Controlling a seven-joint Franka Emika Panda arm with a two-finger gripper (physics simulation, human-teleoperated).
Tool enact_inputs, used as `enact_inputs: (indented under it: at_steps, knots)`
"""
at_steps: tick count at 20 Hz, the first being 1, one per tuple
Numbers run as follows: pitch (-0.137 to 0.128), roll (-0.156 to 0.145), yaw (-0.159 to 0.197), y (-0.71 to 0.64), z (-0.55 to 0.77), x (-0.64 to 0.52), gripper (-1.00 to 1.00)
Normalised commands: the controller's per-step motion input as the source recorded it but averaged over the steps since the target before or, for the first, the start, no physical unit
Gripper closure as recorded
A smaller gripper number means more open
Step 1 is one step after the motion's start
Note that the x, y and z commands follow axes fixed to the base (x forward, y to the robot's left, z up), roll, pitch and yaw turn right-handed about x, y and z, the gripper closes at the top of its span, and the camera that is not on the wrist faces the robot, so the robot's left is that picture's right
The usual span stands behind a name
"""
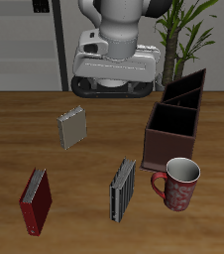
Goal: Place the striped book into the left desk caddy's left compartment
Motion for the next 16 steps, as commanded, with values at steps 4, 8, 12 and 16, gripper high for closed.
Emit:
enact_inputs:
  at_steps: [4,8,12,16]
  knots:
    - [-0.036,-0.018,-0.026,-0.03,0.09,0.4,-1.0]
    - [-0.025,-0.025,-0.052,-0.02,0.01,0.37,-1.0]
    - [0.001,-0.018,-0.006,0.04,-0.1,0.39,-1.0]
    - [-0.021,0.016,-0.052,0.08,-0.06,0.26,-1.0]
